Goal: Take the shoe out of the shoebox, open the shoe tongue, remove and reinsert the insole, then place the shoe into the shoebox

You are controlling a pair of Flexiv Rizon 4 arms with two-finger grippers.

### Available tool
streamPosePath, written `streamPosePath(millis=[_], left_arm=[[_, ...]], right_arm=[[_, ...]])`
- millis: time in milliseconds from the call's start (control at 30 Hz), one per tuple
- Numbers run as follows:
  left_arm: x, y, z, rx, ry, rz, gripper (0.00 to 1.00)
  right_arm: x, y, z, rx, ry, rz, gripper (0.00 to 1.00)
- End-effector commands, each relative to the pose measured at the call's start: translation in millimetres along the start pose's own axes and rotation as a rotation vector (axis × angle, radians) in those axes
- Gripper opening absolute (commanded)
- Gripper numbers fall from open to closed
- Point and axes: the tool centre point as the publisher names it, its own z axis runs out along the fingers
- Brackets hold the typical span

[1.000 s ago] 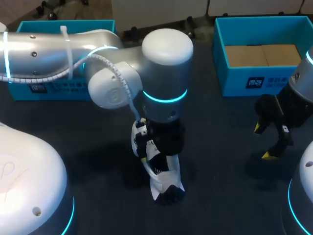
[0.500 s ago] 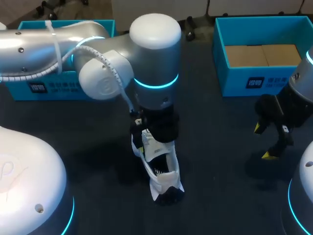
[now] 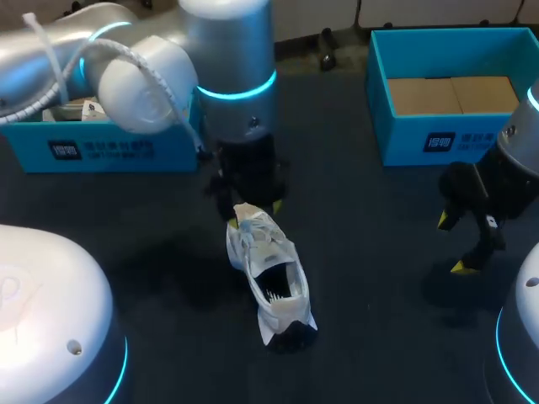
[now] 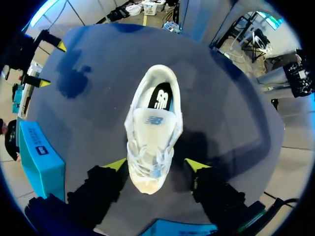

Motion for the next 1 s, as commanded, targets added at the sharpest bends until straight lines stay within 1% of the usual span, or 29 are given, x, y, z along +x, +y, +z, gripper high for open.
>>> streamPosePath(millis=[33,233,267,433,467,533,567,600,700,867,933,1000], left_arm=[[7.6,-11.5,9.1,-0.006,-0.011,0.022,0.24],[2.8,-26.8,30.8,0.009,0.002,0.050,0.24],[1.5,-27.9,34.5,0.024,0.003,0.057,0.24],[-2.8,-36.1,53.1,0.038,0.020,0.066,0.24],[-3.6,-37.8,58.4,0.055,0.025,0.070,0.24],[-4.5,-39.6,63.6,0.054,0.025,0.070,0.24],[-5.6,-41.1,69.2,0.075,0.034,0.072,0.24],[-6.0,-42.4,71.9,0.076,0.035,0.072,0.24],[-5.3,-47.4,71.8,0.075,0.033,0.081,0.24],[-3.0,-49.7,52.9,0.049,0.009,0.084,0.29],[-3.5,-50.5,52.6,0.049,0.006,0.084,0.29],[-5.8,-52.0,58.3,0.052,0.011,0.081,0.31]], right_arm=[[0.6,-0.6,0.6,0.001,-0.001,0.000,1.00],[0.6,-0.6,0.6,0.001,-0.001,0.000,1.00],[0.6,-0.6,0.6,0.001,-0.001,0.000,1.00],[0.6,-0.6,0.6,0.001,-0.001,0.000,1.00],[0.6,-0.6,0.6,0.001,-0.001,0.000,1.00],[0.6,-0.6,0.6,0.001,-0.001,0.000,1.00],[0.6,-0.6,0.6,0.001,-0.001,0.000,1.00],[0.6,-0.6,0.6,0.001,-0.001,0.000,1.00],[0.6,-0.6,0.6,0.001,-0.001,0.000,1.00],[0.6,-0.6,0.6,0.001,-0.001,0.000,1.00],[0.6,-0.6,0.6,0.001,-0.001,0.000,1.00],[0.6,-0.6,0.6,0.001,-0.001,0.000,1.00]])
